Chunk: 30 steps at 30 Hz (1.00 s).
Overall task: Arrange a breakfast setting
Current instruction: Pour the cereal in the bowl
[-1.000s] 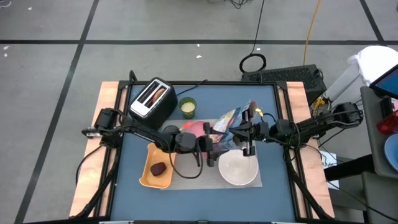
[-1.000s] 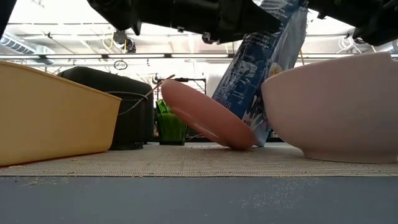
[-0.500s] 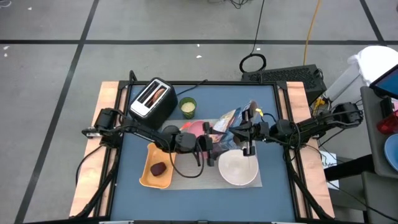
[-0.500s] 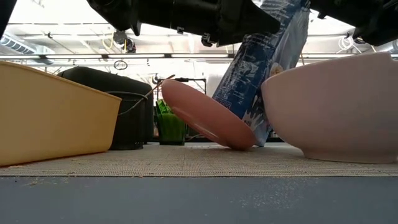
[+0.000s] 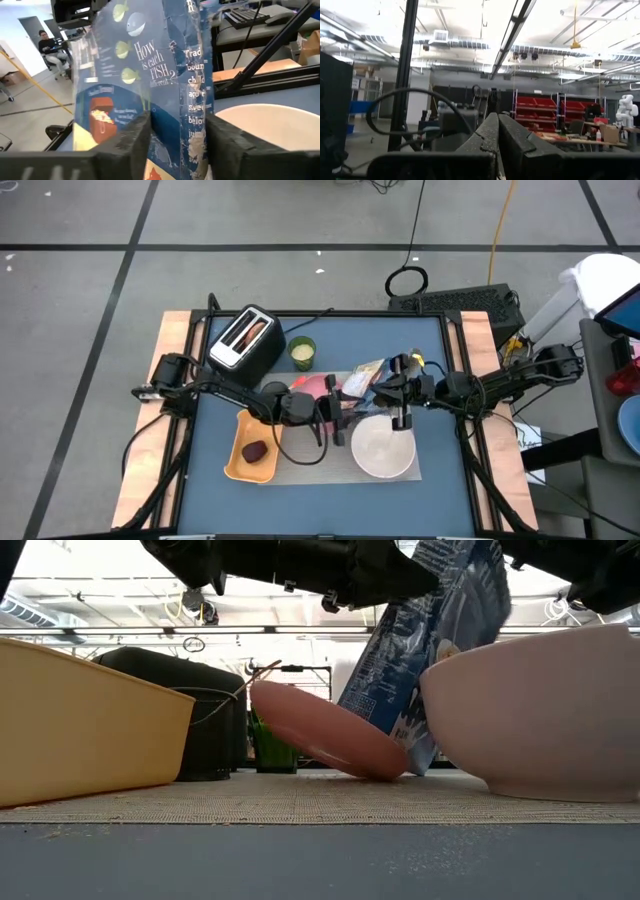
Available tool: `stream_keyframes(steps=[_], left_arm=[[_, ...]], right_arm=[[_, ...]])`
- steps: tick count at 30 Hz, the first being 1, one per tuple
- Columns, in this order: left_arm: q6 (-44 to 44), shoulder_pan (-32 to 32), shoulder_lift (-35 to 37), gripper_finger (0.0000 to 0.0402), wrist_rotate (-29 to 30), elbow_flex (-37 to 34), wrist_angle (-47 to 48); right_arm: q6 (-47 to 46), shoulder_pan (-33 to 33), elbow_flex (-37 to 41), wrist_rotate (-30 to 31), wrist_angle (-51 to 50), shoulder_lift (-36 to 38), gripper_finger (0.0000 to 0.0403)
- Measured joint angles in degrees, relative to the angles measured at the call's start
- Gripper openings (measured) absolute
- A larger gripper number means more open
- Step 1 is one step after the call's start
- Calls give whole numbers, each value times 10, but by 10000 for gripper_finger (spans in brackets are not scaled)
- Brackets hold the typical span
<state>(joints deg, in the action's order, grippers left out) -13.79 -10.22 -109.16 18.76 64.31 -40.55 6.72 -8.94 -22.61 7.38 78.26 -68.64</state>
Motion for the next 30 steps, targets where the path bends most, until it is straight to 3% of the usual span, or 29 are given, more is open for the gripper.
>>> stream_keyframes(steps=[12, 25, 30], left_arm=[[-8, 0, 11, 12, 0, 0, 3], [-11, 0, 40, 7, 26, 0, 7], [-10, -2, 70, 7, 29, -1, 24]], right_arm=[[0, -1, 0, -1, 37, 1, 2], [0, -2, 0, -12, -20, 113, 2], [0, -2, 0, -50, -86, 181, 32]])
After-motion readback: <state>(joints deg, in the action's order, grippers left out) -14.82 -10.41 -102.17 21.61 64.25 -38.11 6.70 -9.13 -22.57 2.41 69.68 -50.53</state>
